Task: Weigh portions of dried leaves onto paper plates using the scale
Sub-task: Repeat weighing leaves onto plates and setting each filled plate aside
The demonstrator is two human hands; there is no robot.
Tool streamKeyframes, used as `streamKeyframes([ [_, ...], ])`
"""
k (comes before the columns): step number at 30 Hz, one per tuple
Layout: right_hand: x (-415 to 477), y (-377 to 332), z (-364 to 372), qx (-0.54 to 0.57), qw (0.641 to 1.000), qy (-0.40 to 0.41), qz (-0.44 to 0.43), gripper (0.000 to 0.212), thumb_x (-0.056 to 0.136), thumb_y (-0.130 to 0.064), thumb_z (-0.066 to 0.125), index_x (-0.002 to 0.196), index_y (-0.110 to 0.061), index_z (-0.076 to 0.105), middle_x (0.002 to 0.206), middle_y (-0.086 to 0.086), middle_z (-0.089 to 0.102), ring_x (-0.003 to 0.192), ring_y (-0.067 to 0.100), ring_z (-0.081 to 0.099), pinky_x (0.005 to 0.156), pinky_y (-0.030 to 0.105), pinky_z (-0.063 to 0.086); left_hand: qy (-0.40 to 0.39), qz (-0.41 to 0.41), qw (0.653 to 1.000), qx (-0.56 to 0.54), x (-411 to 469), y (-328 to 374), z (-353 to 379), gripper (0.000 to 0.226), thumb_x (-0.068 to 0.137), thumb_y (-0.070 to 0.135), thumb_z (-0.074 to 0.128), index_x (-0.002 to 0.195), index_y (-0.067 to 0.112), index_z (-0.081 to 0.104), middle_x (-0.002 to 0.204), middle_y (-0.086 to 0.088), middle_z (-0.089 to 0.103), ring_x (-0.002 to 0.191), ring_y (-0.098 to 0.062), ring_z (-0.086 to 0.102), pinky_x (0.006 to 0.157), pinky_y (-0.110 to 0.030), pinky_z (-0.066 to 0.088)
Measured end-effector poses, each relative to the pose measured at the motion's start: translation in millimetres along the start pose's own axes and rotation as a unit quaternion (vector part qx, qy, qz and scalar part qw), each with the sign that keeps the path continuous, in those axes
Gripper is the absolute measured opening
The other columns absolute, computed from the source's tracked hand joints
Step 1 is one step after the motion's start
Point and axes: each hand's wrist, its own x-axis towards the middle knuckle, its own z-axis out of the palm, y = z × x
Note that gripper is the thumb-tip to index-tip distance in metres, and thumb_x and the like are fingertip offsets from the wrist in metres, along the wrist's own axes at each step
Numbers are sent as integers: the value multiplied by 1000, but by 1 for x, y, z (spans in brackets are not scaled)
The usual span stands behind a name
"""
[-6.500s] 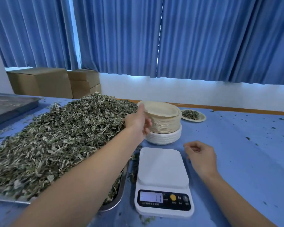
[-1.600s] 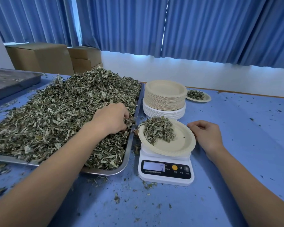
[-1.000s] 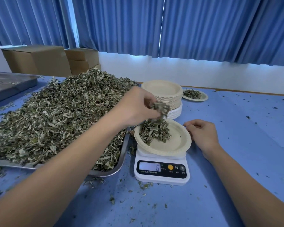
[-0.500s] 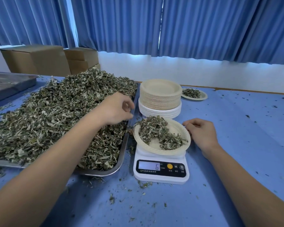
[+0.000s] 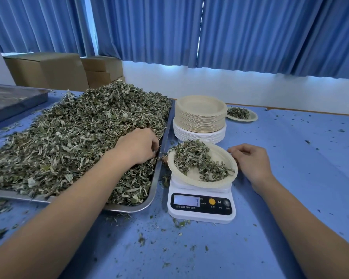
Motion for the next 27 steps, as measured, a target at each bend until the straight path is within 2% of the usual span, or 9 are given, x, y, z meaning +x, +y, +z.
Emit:
streamKeyframes([
  [3, 2, -3, -2, 13, 1000, -9, 5, 13, 93, -11, 67, 84, -11, 77, 67, 2, 74, 59, 16, 66, 66, 39, 57, 10, -3, 999, -40, -1, 2, 0, 24, 89, 14, 68, 106, 30, 73, 110, 2, 70, 101, -23, 64, 93, -44, 55],
  [6, 5, -7, -12, 19, 998, -56, 17, 16, 95, -20, 67, 91, -8, 77, 65, 1, 72, 51, 13, 59, 50, 30, 46, 112, 25, 990, -84, -4, 8, -3, 30, 91, 11, 62, 117, 22, 72, 121, -3, 64, 103, -23, 63, 93, -44, 55],
  [8, 5, -10, -21, 28, 992, -121, 27, 26, 98, -33, 66, 90, -11, 78, 68, 7, 71, 49, 16, 55, 44, 28, 40, 171, 51, 981, -75, -6, 12, -4, 20, 94, 17, 60, 109, 20, 74, 113, -3, 65, 94, -21, 64, 86, -43, 56],
  [12, -1, -20, -34, 22, 971, -233, 45, 34, 91, -46, 70, 92, -14, 78, 68, 10, 65, 48, 19, 53, 39, 24, 35, 106, 67, 989, -79, -9, 22, 0, 16, 95, 28, 62, 90, 22, 76, 84, 8, 69, 77, -15, 66, 80, -40, 59],
  [16, -6, -26, -34, 20, 962, -271, 36, 16, 92, -22, 74, 101, -8, 75, 66, 13, 64, 49, 19, 54, 41, 24, 40, 91, 78, 989, -92, -5, 26, 3, 11, 94, 29, 64, 88, 24, 73, 77, 10, 66, 73, -12, 64, 75, -38, 59],
  [19, -7, -29, -35, 18, 965, -263, 22, 8, 91, -7, 71, 97, -3, 74, 70, 21, 65, 50, 20, 54, 43, 24, 43, 78, 90, 986, -114, -2, 32, 5, 10, 93, 26, 66, 91, 23, 75, 80, 12, 67, 76, -4, 63, 78, -34, 58],
  [21, -7, -31, -35, 9, 969, -245, 18, 7, 90, -3, 69, 93, -3, 75, 71, 23, 66, 50, 20, 54, 43, 24, 45, 56, 92, 985, -135, -1, 40, 5, 9, 92, 25, 68, 95, 22, 76, 82, 12, 68, 77, 0, 62, 78, -29, 56],
  [24, 0, -32, -46, 10, 976, -217, 17, 13, 90, 0, 66, 93, -4, 78, 76, 27, 68, 58, 22, 58, 49, 27, 48, 46, 85, 981, -170, 5, 59, -2, 5, 89, 26, 72, 94, 25, 73, 76, 8, 69, 73, -7, 65, 73, -29, 56],
  [27, 15, -30, -70, 47, 981, -187, 33, 17, 92, 1, 65, 95, -4, 80, 86, 25, 74, 67, 24, 65, 54, 29, 54, 41, 54, 964, -257, 18, 87, -10, 14, 80, 23, 81, 90, 27, 71, 70, 4, 69, 62, -8, 65, 60, -24, 52],
])
